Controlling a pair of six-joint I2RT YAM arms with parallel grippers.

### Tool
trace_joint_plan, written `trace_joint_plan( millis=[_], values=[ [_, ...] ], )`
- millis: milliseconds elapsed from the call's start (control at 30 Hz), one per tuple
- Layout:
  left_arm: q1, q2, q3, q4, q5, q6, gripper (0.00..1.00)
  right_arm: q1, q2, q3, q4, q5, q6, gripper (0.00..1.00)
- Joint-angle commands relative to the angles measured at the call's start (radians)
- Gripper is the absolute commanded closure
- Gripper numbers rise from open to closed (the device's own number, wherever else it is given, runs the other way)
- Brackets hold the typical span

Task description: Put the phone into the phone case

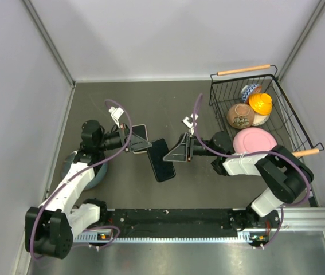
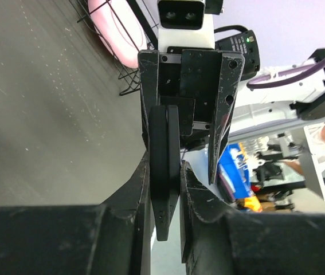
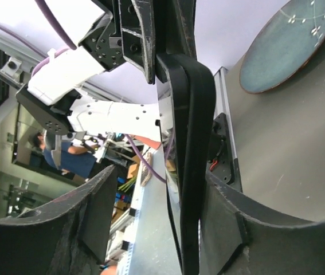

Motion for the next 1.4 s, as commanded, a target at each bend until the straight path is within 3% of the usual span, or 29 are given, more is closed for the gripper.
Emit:
trace_joint_plan(
  millis=[0, 67, 100, 133, 200, 300, 333, 367, 467, 567, 800, 1000, 1100, 1200, 1233, 1333, 1367],
  values=[
    [-0.005, 0.015, 0.075, -0.142, 0.058, 0.182, 1.0, -0.018, -0.018, 0.067, 0.113, 0.041, -0.049, 0.53],
    [-0.005, 0.018, 0.077, -0.103, 0.068, 0.152, 0.98, -0.025, -0.007, 0.082, 0.121, 0.043, -0.048, 0.74],
    [-0.005, 0.017, 0.077, -0.088, 0.071, 0.133, 0.9, -0.026, 0.004, 0.085, 0.159, 0.04, -0.039, 0.88],
    [-0.005, 0.015, 0.072, -0.053, 0.075, 0.113, 0.71, -0.031, 0.01, 0.087, 0.182, 0.037, -0.01, 0.91],
    [-0.005, 0.001, 0.062, 0.005, 0.069, 0.037, 0.64, -0.038, 0.025, 0.085, 0.263, 0.029, 0.039, 0.96],
    [-0.005, -0.025, 0.002, 0.209, 0.024, -0.159, 0.55, -0.043, 0.03, 0.074, 0.312, 0.024, 0.057, 0.97],
    [-0.004, -0.025, -0.051, 0.292, 0.007, -0.31, 0.53, -0.043, 0.028, 0.07, 0.315, 0.023, 0.058, 0.97],
    [-0.005, -0.022, -0.079, 0.494, -0.002, -0.383, 0.53, -0.044, 0.027, 0.068, 0.32, 0.02, 0.058, 0.97],
    [-0.007, 0.0, -0.136, 0.653, -0.034, -0.533, 0.52, -0.043, 0.022, 0.059, 0.323, 0.023, 0.055, 0.93],
    [-0.007, -0.002, -0.139, 0.638, -0.053, -0.536, 0.53, -0.043, 0.019, 0.056, 0.325, 0.021, 0.057, 0.9],
    [-0.007, -0.068, -0.104, 0.377, -0.111, -0.422, 0.54, -0.044, 0.012, 0.035, 0.335, 0.012, 0.057, 0.89],
    [-0.008, -0.065, -0.1, 0.342, -0.134, -0.396, 0.51, -0.044, 0.019, 0.025, 0.36, -0.005, 0.075, 0.89],
    [-0.01, -0.065, -0.096, 0.32, -0.139, -0.369, 0.53, -0.044, 0.016, 0.018, 0.36, -0.003, 0.073, 0.89],
    [-0.008, -0.065, -0.09, 0.28, -0.146, -0.335, 0.62, -0.044, 0.019, 0.015, 0.358, -0.005, 0.078, 0.9],
    [-0.01, -0.065, -0.09, 0.277, -0.146, -0.323, 0.67, -0.043, 0.021, 0.018, 0.36, -0.008, 0.08, 0.89],
    [-0.011, -0.049, -0.08, 0.26, -0.139, -0.289, 1.0, -0.044, 0.024, 0.018, 0.36, -0.009, 0.083, 0.87],
    [-0.011, -0.045, -0.077, 0.248, -0.128, -0.28, 1.0, -0.044, 0.024, 0.018, 0.358, -0.009, 0.083, 0.79]
  ],
)
